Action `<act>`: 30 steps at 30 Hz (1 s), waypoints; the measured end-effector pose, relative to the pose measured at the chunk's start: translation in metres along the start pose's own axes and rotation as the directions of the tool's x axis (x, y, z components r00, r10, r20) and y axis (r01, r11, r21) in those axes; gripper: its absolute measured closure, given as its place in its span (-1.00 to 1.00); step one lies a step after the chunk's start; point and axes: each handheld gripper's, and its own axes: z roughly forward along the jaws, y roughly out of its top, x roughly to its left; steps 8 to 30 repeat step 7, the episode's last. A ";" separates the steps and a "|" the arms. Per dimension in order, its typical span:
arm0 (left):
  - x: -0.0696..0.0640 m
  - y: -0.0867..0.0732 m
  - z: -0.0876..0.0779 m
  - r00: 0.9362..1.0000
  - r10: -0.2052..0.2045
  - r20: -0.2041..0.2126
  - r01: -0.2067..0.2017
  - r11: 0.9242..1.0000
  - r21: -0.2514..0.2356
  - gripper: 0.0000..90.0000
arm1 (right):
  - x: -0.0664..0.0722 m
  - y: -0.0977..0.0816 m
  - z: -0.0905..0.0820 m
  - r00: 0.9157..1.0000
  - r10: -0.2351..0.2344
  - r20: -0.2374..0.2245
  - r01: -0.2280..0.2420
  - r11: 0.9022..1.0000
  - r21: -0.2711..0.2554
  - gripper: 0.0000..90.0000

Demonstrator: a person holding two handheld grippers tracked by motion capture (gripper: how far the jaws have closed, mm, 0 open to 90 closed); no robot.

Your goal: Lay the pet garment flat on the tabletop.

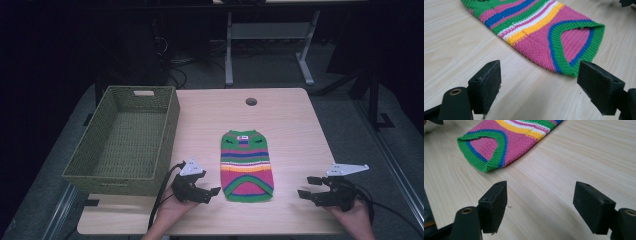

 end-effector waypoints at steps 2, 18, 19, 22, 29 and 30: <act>-0.002 -0.002 -0.002 1.000 -0.001 -0.002 0.001 1.000 -0.001 -0.58 | 0.003 -0.003 -0.002 1.000 -0.002 0.008 0.002 1.000 -0.004 -0.43; -0.008 -0.006 -0.010 0.999 0.030 -0.023 -0.030 0.999 -0.012 -0.58 | 0.011 -0.013 -0.008 1.000 0.006 0.023 -0.006 1.000 -0.028 -0.44; -0.008 -0.006 -0.010 0.999 0.030 -0.023 -0.030 0.999 -0.012 -0.58 | 0.011 -0.013 -0.008 1.000 0.006 0.023 -0.006 1.000 -0.028 -0.44; -0.008 -0.006 -0.010 0.999 0.030 -0.023 -0.030 0.999 -0.012 -0.58 | 0.011 -0.013 -0.008 1.000 0.006 0.023 -0.006 1.000 -0.028 -0.44; -0.008 -0.006 -0.010 0.999 0.030 -0.023 -0.030 0.999 -0.012 -0.58 | 0.011 -0.013 -0.008 1.000 0.006 0.023 -0.006 1.000 -0.028 -0.44; -0.008 -0.006 -0.010 0.999 0.030 -0.023 -0.030 0.999 -0.012 -0.58 | 0.011 -0.013 -0.008 1.000 0.006 0.023 -0.006 1.000 -0.028 -0.44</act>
